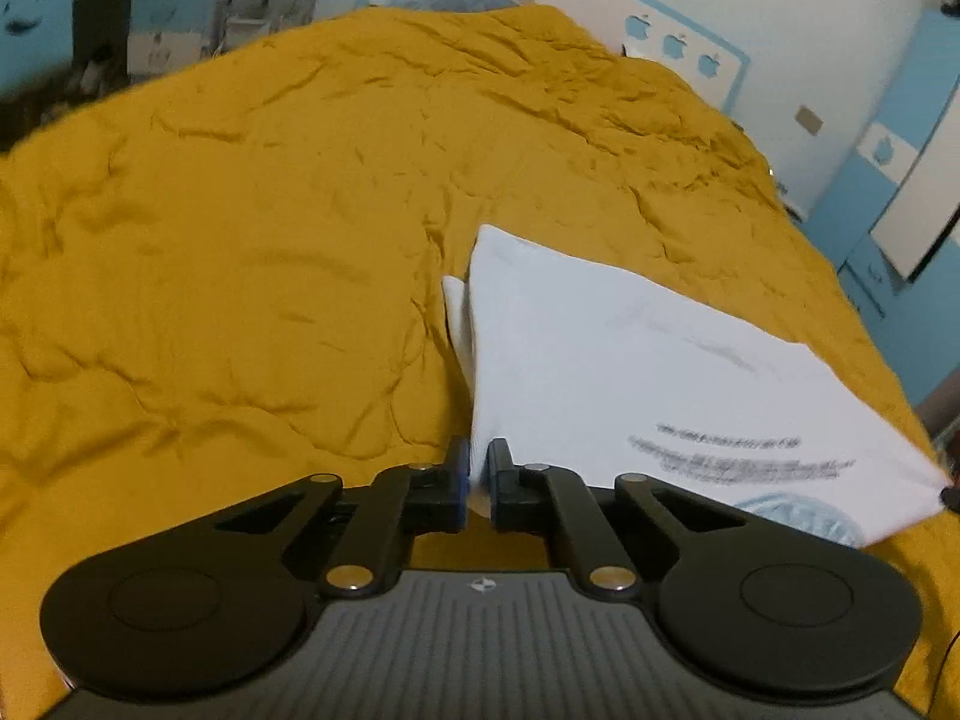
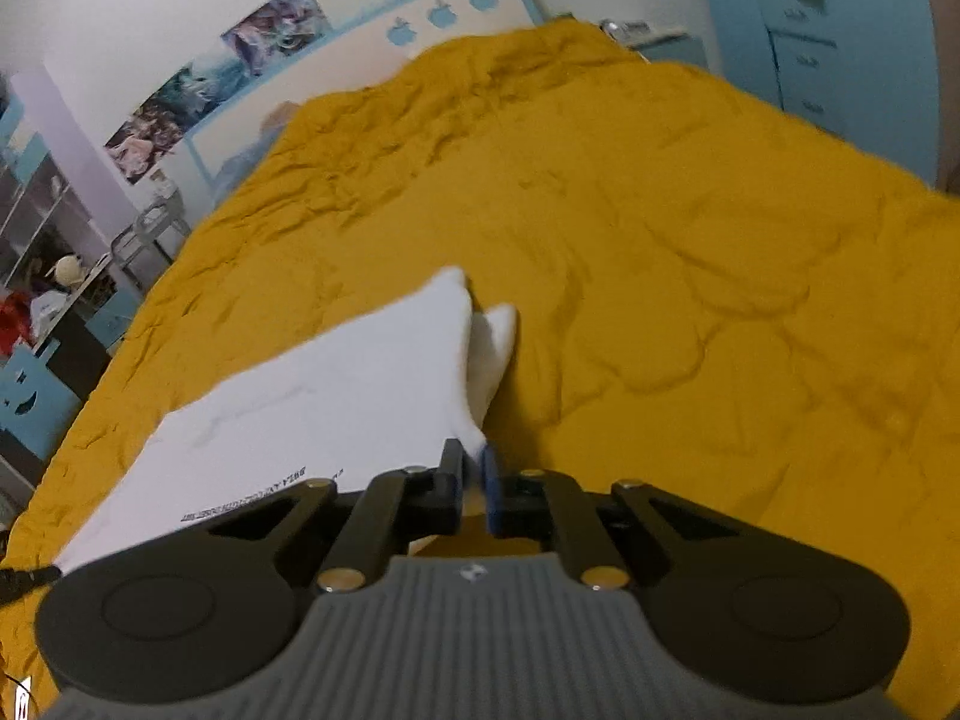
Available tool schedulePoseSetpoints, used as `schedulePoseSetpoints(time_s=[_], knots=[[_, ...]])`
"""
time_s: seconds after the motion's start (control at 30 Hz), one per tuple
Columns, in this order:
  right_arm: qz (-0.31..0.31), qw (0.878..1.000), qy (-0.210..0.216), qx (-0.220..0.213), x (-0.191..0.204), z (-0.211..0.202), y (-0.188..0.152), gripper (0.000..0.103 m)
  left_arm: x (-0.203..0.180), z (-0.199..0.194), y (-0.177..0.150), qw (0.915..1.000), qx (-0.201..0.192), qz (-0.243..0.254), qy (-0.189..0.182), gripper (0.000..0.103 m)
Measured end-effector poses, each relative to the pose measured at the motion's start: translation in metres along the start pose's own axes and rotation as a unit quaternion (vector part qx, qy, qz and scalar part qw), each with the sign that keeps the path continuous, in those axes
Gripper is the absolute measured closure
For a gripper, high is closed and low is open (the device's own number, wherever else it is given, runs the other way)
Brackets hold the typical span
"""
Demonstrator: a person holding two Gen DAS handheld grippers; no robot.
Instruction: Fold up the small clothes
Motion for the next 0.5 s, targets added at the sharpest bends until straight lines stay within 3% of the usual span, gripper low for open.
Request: schedulePoseSetpoints(time_s=[0.1, 0.27, 0.5], knots=[[-0.013, 0.999, -0.023, 0.017, -0.004, -0.003, -0.008, 0.103, 0.0, 0.018, -0.012, 0.9993, 0.026, 0.016, 0.021, 0.097], [0.014, 0.996, -0.057, 0.064, -0.039, 0.024, -0.049, 0.103, 0.007, 0.059, -0.039, 0.9969, 0.062, 0.009, 0.048, 0.097], [0.0, 0.995, -0.068, 0.076, -0.047, 0.043, -0.054, 0.103, -0.006, 0.071, -0.037, 0.9924, 0.081, 0.049, 0.079, 0.093]])
Point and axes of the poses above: each gripper's, at about its wrist camera, not at the fingertips, and z roughly the way its jaws point, x to its left, y to its top, the point moved 4 cm from there along z, roughly the way its jaws point, and after that the axes turned 8 degrees about y, right-handed, at the moved point
